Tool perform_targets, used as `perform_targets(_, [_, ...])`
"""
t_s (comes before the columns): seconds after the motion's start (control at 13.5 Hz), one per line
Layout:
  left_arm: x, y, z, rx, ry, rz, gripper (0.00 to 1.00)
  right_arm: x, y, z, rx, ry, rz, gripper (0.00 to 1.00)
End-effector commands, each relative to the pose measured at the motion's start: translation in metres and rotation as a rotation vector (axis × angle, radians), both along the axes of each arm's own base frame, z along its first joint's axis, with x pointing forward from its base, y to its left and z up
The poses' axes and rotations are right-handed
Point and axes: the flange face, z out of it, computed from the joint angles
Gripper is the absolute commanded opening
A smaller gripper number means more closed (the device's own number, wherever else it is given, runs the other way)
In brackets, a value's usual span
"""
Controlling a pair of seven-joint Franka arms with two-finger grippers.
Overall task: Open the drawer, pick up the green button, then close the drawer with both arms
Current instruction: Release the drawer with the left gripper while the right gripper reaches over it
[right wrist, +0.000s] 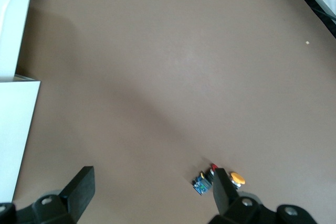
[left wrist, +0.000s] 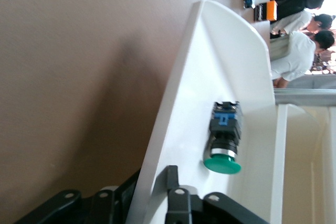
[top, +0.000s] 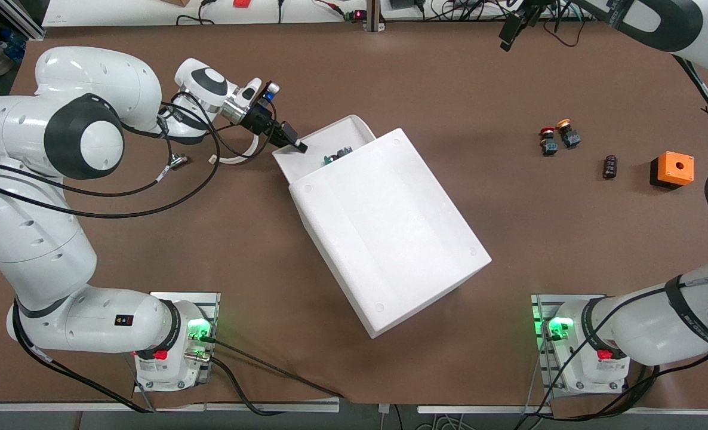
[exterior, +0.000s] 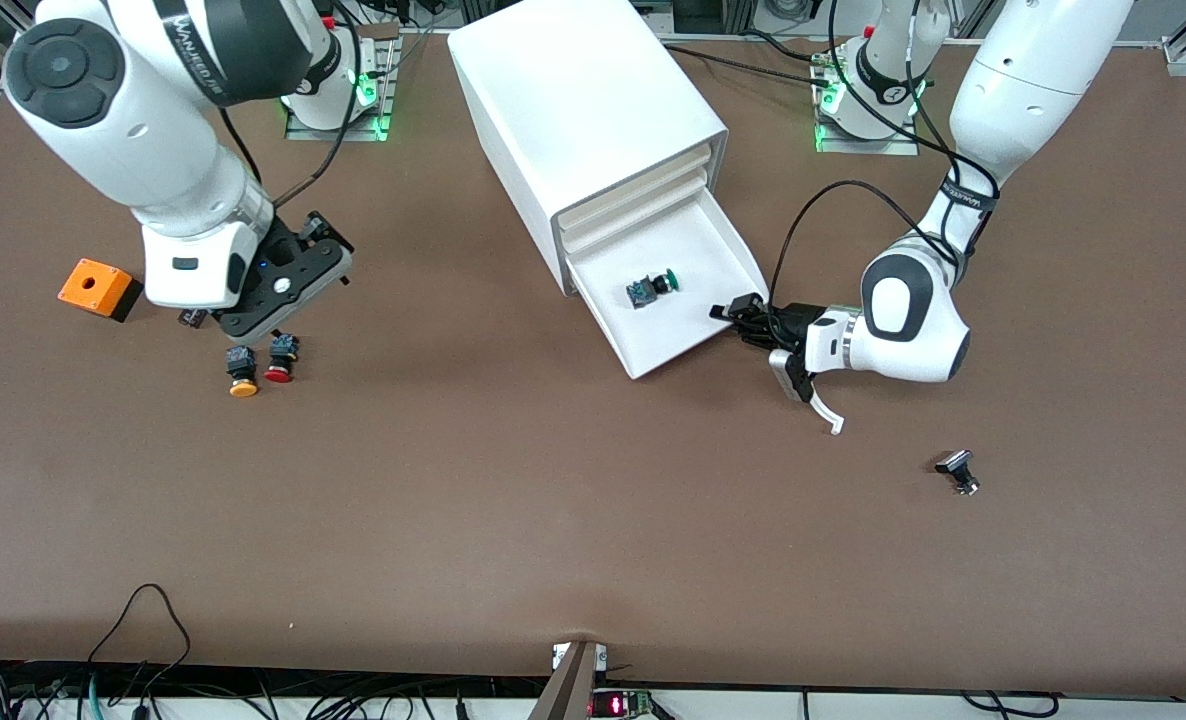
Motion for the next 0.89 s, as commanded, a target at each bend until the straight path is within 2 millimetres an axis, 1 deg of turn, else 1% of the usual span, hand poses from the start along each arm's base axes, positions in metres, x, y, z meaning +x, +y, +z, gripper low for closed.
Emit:
perform_targets(0.0, [0.012, 0.009, 0.025, 0.028, -0.051, 0.013, 1.0, -0.002, 0.025, 0.005, 0.029, -0.02, 0.056, 1.0])
perform_targets(0.07, [0.018, 0.016, 0.035, 0.032, -0.073, 0.037, 1.0, -0.003, 0.035, 0.004, 0.032, -0.029, 0.085, 1.0])
perform_targets(0.22, [0.031, 0.024, 0.061, 0.073, -0.175, 0.066, 1.0, -0.007, 0.063, 0.001, 0.049, -0.069, 0.163, 1.0])
perform_targets(0.3, [0.037, 0.029, 0.077, 0.092, -0.223, 0.09, 1.0, -0.014, 0.082, 0.0, 0.053, -0.079, 0.213, 1.0])
perform_targets(0.37, [0.044, 0.043, 0.096, 0.123, -0.276, 0.108, 1.0, -0.024, 0.1, 0.0, 0.053, -0.079, 0.259, 1.0])
perform_targets(0.45, [0.053, 0.062, 0.115, 0.199, -0.361, 0.095, 1.0, -0.038, 0.121, 0.0, 0.053, -0.077, 0.299, 1.0])
perform_targets(0.52, [0.059, 0.068, 0.139, 0.278, -0.456, 0.054, 1.0, -0.052, 0.143, 0.0, 0.056, -0.076, 0.339, 1.0])
perform_targets(0.59, [0.059, 0.071, 0.168, 0.34, -0.534, -0.003, 1.0, -0.066, 0.163, -0.002, 0.055, -0.074, 0.378, 1.0])
perform_targets(0.67, [0.058, 0.074, 0.193, 0.382, -0.574, -0.024, 1.0, -0.078, 0.18, -0.004, 0.055, -0.07, 0.41, 1.0])
perform_targets(0.74, [0.055, 0.077, 0.212, 0.416, -0.586, -0.034, 1.0, -0.082, 0.186, -0.007, 0.053, -0.064, 0.428, 1.0])
perform_targets(0.82, [0.05, 0.086, 0.233, 0.468, -0.599, -0.063, 1.0, -0.089, 0.196, -0.009, 0.064, -0.056, 0.47, 1.0])
